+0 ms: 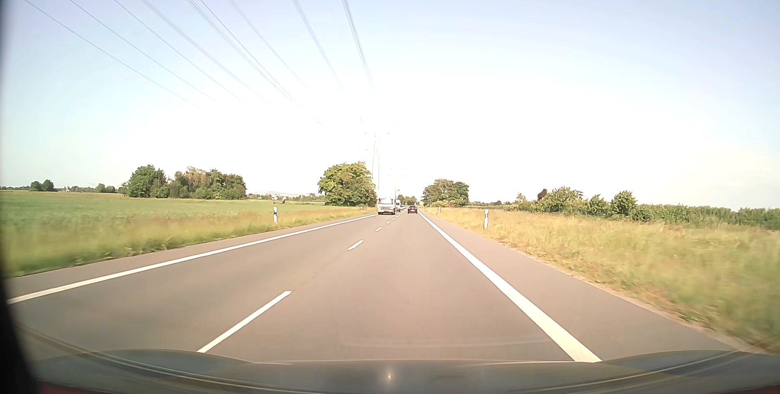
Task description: Follow the waypoints while adhering to traffic rules and regulations
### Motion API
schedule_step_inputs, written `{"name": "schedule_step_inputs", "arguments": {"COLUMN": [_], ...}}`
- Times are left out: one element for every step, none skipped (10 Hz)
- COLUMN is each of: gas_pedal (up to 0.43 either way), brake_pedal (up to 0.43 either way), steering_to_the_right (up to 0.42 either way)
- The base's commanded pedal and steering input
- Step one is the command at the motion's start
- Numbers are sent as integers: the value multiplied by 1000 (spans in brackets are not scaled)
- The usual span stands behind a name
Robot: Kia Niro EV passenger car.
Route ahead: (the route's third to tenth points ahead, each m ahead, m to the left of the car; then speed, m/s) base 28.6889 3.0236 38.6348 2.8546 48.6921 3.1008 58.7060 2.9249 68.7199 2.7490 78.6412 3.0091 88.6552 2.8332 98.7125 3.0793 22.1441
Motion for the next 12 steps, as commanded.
{"name": "schedule_step_inputs", "arguments": {"gas_pedal": [197,197,197,189,177,150,138,138,130,130,130,118], "brake_pedal": [30,30,30,30,30,30,30,30,30,30,30,30], "steering_to_the_right": [1,0,0,0,0,0,0,0,0,0,0,0]}}
